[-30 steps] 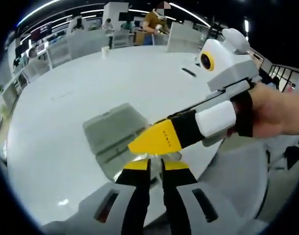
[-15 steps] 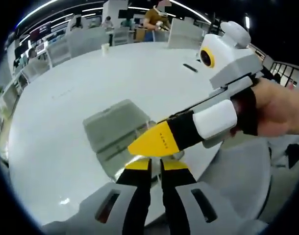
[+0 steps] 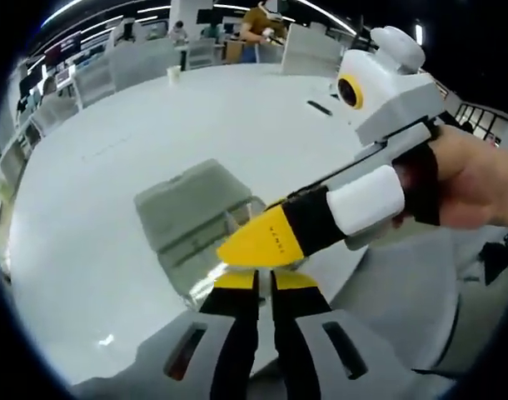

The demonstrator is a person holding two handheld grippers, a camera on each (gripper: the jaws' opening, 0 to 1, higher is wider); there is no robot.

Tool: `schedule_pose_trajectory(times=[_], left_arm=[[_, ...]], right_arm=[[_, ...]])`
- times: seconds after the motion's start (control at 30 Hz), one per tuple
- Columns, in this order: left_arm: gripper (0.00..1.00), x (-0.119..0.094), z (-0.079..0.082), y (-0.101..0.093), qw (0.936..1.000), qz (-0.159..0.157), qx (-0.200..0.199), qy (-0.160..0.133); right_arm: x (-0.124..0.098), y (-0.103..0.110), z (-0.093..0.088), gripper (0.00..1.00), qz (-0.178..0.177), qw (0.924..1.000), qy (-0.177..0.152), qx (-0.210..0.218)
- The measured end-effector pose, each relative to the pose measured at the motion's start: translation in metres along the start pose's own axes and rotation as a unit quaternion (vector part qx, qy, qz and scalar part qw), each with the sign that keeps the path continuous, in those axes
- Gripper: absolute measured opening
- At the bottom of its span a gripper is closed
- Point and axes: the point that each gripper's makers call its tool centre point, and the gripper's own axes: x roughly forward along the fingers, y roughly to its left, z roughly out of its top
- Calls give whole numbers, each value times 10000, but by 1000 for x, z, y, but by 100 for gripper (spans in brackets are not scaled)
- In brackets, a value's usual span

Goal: Insert the divider into the dual guide fixture by aligning both edges with the guide slots and pushing it downward to the bottom, including one-sided entry, uneven engagement, binding, and posture correction.

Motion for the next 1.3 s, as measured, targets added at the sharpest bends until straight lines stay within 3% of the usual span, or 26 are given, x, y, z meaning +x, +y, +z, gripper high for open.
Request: schedule_pose_trajectory(times=[0.17,0.23,0.53,0.7,1.03,1.3], left_arm=[[2,-1,-1,-1,9990,-300,-313,-53],[2,-2,0,-1,9962,-498,-698,-138],[2,-5,1,2,9883,-868,-1218,-298],[2,-5,0,1,9872,-927,-1270,-279],[2,-9,5,0,9768,-1181,-1748,-356],[2,-12,4,5,9755,-1172,-1838,-280]], right_arm=[[0,1,-2,32,73,9999,101,-88],[0,2,-1,33,100,9998,103,-142],[-1,7,1,33,215,9994,63,-247],[-1,8,-1,33,238,9994,107,-219],[-6,6,4,38,313,9991,7,-288],[-14,4,7,38,437,9983,-172,-340]])
